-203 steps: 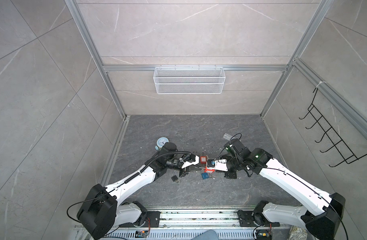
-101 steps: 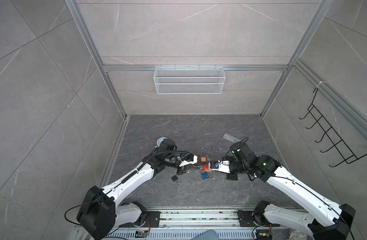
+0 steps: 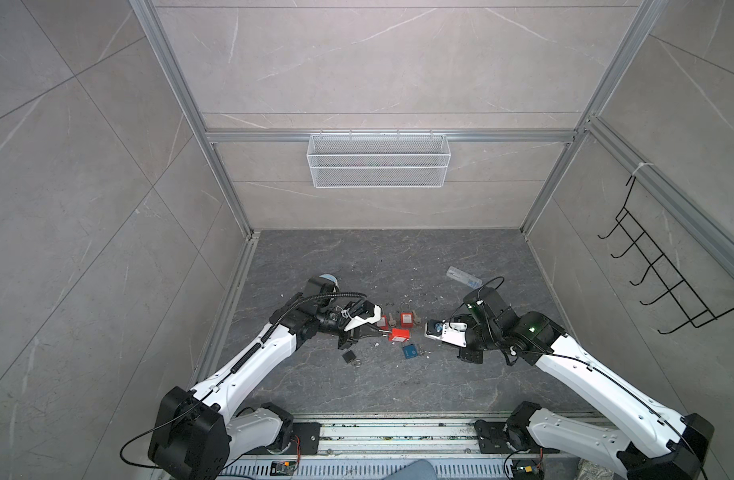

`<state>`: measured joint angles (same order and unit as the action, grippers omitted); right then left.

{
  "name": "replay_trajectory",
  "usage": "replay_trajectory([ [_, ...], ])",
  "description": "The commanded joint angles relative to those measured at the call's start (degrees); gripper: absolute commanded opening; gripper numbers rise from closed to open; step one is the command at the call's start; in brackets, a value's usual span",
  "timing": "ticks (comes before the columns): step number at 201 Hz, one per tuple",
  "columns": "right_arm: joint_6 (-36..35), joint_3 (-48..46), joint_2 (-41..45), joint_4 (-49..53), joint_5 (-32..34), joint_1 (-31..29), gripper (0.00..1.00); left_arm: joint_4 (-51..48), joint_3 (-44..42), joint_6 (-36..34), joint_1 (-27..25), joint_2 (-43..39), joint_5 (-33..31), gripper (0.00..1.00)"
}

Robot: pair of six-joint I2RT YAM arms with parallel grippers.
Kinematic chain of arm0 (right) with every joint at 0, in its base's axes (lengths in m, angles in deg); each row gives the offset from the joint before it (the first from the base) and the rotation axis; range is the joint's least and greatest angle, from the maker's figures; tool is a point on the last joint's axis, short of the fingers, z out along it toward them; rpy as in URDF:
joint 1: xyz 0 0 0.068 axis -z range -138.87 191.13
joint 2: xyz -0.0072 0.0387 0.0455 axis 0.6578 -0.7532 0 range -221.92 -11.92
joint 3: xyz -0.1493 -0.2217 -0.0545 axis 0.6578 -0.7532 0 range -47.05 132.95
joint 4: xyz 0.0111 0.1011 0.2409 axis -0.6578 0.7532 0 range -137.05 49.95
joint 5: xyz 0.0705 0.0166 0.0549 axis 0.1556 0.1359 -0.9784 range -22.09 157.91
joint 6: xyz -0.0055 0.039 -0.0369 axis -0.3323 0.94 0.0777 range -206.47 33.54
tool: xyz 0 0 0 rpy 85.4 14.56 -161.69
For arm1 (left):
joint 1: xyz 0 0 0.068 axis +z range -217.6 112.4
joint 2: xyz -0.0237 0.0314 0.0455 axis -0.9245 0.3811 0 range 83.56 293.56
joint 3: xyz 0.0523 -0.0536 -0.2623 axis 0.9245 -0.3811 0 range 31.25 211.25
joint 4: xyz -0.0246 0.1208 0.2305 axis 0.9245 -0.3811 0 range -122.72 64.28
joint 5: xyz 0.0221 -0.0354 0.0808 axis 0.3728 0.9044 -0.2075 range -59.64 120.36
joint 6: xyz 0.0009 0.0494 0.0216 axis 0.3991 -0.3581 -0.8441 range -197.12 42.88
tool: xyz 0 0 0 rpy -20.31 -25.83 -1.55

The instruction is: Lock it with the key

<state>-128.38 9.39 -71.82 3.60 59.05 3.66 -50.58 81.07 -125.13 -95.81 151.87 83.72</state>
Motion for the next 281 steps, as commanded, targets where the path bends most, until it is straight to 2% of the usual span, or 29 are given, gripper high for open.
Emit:
replay_trajectory([
  [1,5.71,-0.31,-0.42,-1.25,3.94,0.18,0.00,-12.27,5.49,-6.79,0.70,0.55,-1.01,0.00],
  [29,10.51,-0.05,-1.89,-4.48,4.31,0.14,0.00,-26.49,12.15,-13.83,0.76,6.83,-4.83,0.00],
  [48,15.42,0.73,-3.58,-6.45,4.91,0.19,0.00,-32.01,15.02,-16.66,0.70,10.36,-7.65,0.00],
  [75,22.69,1.74,-5.21,-9.16,6.91,0.21,0.00,-34.19,17.15,-17.55,0.70,13.83,-11.16,0.00],
  [97,25.64,0.57,-4.60,-11.74,8.31,0.16,0.00,-36.43,19.14,-18.23,0.22,17.16,-12.85,0.00],
  [150,36.10,-4.12,-0.66,-19.06,17.32,0.21,0.00,-40.56,23.67,-17.45,-2.77,26.05,-18.75,0.00],
  [183,40.17,-7.17,0.92,-22.55,16.80,0.21,0.00,-41.90,26.08,-16.93,-3.79,30.12,-20.96,0.00],
  [230,42.81,-8.24,-1.10,-22.67,16.46,0.21,0.00,-46.43,31.79,-16.56,-5.71,37.24,-23.51,0.00],
  [262,47.65,-6.90,-3.73,-20.50,20.38,0.21,0.00,-48.86,35.92,-16.74,-7.23,41.72,-25.24,0.00],
  [281,49.67,-6.39,-4.94,-19.79,21.70,0.19,0.00,-50.53,38.76,-17.01,-7.74,44.61,-25.77,0.04],
])
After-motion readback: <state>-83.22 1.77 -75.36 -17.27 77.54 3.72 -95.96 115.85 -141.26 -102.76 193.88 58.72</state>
